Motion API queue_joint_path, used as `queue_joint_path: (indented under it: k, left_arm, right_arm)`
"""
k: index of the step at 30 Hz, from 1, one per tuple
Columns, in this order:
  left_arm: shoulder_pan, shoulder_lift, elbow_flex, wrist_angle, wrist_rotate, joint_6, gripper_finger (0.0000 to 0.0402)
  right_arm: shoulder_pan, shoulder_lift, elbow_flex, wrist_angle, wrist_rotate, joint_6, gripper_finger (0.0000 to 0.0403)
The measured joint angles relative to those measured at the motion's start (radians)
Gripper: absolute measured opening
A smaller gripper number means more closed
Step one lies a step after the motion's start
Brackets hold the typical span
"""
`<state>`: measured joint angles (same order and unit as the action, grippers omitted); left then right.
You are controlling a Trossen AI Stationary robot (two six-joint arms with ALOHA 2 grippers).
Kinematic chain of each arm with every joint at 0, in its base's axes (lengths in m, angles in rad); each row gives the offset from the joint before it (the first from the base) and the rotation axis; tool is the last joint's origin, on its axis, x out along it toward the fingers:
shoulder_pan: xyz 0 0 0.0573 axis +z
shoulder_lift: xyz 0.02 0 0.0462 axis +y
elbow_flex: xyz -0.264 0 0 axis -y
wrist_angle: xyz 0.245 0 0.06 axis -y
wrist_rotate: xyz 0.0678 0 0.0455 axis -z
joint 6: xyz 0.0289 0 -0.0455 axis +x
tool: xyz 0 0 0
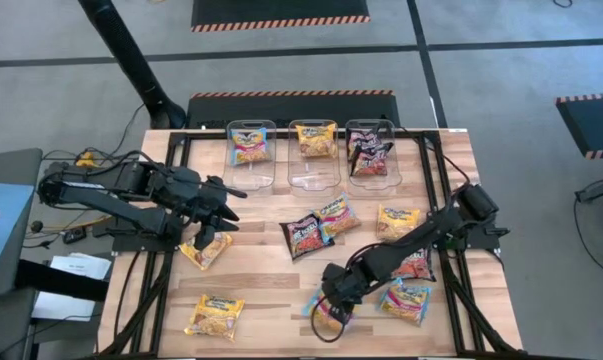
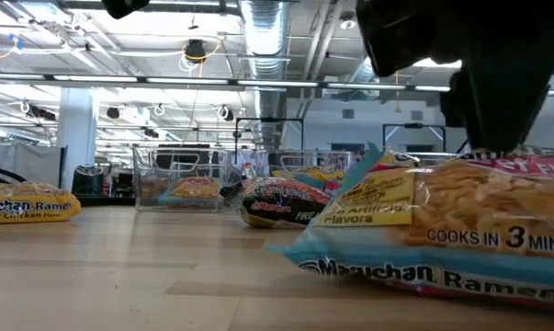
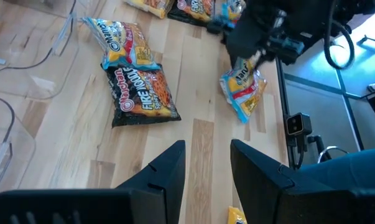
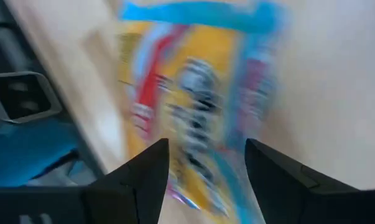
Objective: Sort Maruchan noodles
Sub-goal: Put the blue noodle pack into the left transparent bin
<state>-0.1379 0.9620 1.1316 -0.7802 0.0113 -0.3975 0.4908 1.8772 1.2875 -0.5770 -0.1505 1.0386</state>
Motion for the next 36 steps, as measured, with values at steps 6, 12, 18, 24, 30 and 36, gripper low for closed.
queue_joint_path:
  k: [6,12,18,24,30,36]
  left_arm:
    - [0.000,0.000,0.000,0.000,-0.002,0.001,0.0116]
    - [0.000,0.000,0.000,-0.014,-0.024,0.001,0.0116]
    - [0.000,0.000,0.000,-0.018,-0.024,0.001,0.0116]
    - [0.000,0.000,0.000,-0.018,-0.025,0.001,0.0116]
    - [0.000,0.000,0.000,-0.018,-0.045,0.001,0.0116]
    - [0.002,0.000,0.000,-0.017,-0.151,0.002,0.0116]
  right_arm:
    - [0.001,0.061,0.002,0.016,-0.074,0.001,0.0234]
    - [0.000,0.090,0.004,0.024,-0.128,0.019,0.0204]
    - [-0.006,0.077,0.003,0.043,-0.133,0.010,0.0083]
    - [-0.009,0.063,0.003,0.041,-0.134,-0.015,0.0013]
    - [-0.020,0.038,0.007,0.005,-0.119,-0.023,0.0006]
    - [-0.046,-0.020,0.090,-0.176,-0.039,-0.095,0.0005]
